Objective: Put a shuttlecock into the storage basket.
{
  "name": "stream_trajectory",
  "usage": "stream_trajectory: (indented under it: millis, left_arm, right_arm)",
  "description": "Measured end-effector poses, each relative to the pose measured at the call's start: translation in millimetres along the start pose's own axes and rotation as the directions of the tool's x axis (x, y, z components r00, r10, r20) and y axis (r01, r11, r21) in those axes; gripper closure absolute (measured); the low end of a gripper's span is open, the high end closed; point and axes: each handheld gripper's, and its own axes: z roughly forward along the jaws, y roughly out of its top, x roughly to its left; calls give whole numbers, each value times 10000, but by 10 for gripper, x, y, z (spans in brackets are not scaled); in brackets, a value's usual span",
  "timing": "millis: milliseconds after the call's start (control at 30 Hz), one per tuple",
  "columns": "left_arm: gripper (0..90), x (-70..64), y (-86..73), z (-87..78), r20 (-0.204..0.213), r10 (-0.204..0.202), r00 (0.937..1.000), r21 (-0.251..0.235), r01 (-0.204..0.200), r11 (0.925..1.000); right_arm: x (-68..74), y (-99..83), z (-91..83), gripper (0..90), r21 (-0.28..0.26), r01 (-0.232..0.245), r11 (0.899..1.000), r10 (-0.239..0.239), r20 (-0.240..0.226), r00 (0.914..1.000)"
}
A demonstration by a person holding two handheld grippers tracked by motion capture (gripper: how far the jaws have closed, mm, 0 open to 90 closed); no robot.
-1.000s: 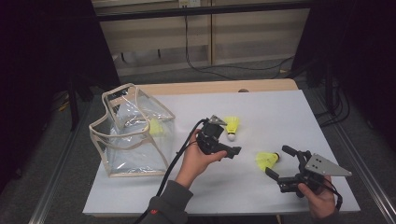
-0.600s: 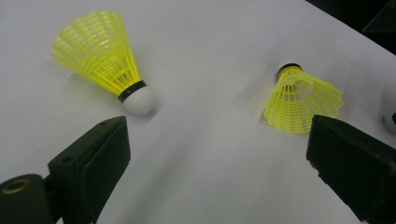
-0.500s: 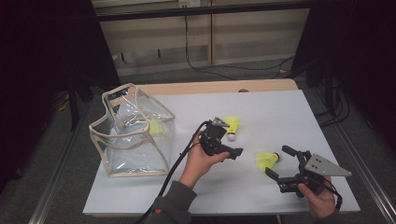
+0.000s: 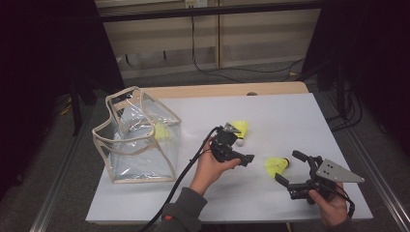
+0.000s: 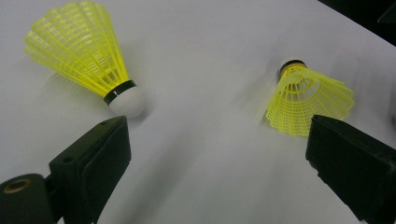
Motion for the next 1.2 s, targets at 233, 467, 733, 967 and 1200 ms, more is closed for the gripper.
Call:
stream_trajectory:
  millis: [233,467,733,967,1200]
  left_arm:
    - [66,-12,-4,30,54,137,9999,-12,-137,9999]
    - [68,-17,-9,93,125,159,9998,41,-159,9999]
    - [72,-50,0,173,236,207,9995,70,-209,9998]
    - [72,-60,-3,221,276,247,9993,54,-249,9997]
    - [71,-76,-13,272,301,275,9992,43,-276,9996]
  right_arm:
    - [3,-1,5,11,19,41,10000,-41,-20,10000]
    - [3,-10,4,10,92,-6,10000,6,-24,10000]
    - [2,-10,3,10,74,-52,10000,52,-5,10000]
    - [-9,-13,-4,10,42,-45,10000,45,34,10000]
    - [-1,-17,2,11,78,-22,10000,22,-8,10000]
